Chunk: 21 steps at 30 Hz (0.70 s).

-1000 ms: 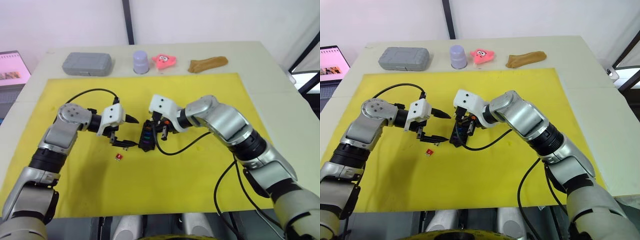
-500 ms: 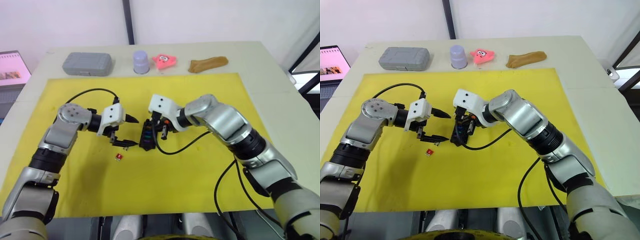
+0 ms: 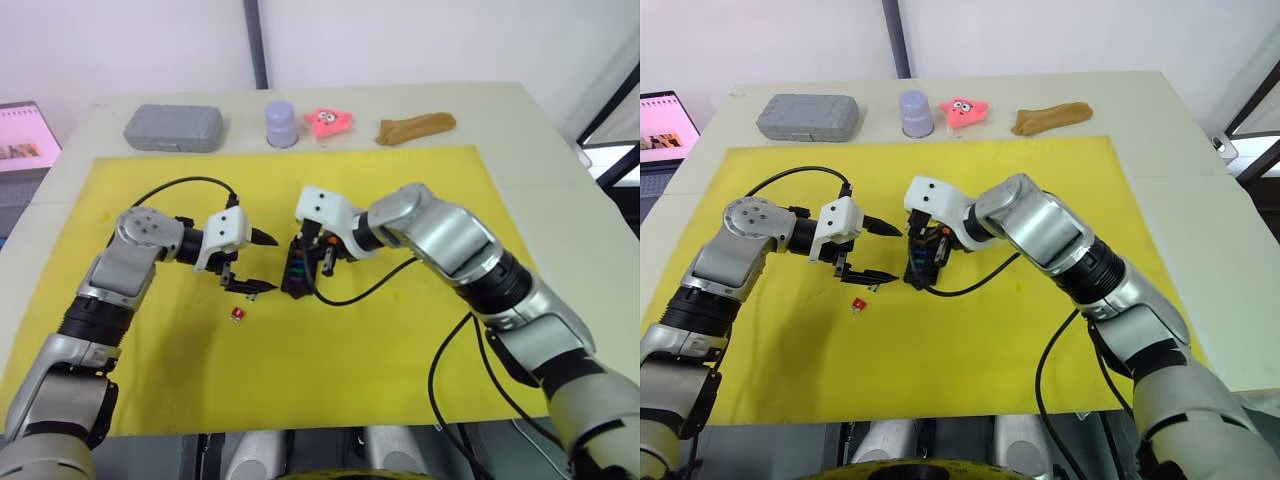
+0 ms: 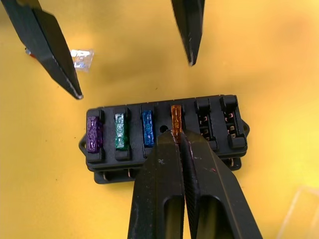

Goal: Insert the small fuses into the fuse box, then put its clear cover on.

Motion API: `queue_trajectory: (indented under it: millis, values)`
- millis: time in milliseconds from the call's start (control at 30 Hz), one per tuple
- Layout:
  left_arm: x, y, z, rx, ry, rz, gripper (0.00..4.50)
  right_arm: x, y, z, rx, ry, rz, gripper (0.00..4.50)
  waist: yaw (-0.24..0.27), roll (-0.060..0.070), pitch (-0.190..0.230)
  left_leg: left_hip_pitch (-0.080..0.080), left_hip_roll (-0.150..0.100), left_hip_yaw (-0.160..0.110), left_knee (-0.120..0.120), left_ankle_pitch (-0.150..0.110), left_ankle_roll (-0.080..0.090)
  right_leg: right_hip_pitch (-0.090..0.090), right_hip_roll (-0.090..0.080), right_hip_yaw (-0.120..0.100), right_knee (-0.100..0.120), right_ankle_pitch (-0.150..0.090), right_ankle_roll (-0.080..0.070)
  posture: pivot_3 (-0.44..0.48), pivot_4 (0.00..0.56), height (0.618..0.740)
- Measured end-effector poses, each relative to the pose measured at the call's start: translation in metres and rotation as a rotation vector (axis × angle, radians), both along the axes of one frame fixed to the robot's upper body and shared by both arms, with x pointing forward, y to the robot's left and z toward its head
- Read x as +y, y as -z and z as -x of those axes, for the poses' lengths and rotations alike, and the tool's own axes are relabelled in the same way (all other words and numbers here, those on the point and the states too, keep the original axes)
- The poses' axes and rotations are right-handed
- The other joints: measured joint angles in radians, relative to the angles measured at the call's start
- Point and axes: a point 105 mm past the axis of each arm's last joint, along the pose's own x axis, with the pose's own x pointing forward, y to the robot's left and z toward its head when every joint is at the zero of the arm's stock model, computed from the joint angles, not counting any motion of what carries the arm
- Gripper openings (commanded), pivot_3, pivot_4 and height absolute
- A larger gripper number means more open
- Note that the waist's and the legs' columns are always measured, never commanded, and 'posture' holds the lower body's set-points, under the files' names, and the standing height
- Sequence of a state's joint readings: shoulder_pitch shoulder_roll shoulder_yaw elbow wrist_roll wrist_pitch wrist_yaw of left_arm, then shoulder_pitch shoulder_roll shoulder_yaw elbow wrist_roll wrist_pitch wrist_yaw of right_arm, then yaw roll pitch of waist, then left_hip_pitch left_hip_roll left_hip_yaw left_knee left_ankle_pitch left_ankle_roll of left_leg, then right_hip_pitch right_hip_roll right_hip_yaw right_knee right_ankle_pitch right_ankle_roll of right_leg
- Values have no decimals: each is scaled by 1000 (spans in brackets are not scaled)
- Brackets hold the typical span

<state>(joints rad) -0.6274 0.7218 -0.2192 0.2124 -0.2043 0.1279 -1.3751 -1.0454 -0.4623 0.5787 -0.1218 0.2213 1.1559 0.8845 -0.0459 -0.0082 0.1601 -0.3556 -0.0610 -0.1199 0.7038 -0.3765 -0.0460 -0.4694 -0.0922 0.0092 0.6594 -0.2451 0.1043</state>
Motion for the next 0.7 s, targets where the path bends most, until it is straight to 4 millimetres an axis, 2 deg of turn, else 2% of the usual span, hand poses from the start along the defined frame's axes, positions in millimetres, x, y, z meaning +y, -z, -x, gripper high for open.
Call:
queue_trajectory:
  millis: [200,433,700]
  values:
    - [-1,0,0,-1,1,2,4427,7,-10,6,57,-8,-21,0,0,0,0,0,0,0,0,0,0,0,0,0,0,0,0,0,150,740]
    - [-1,0,0,-2,0,2,4427,-1,6,12,189,20,32,0,0,0,0,0,0,-1,0,0,0,0,-1,-1,0,0,0,0,150,740]
    - [-1,0,0,-3,1,3,4427,0,5,6,254,94,12,0,-1,0,0,0,0,-1,0,0,0,0,-1,-1,0,0,0,0,150,740]
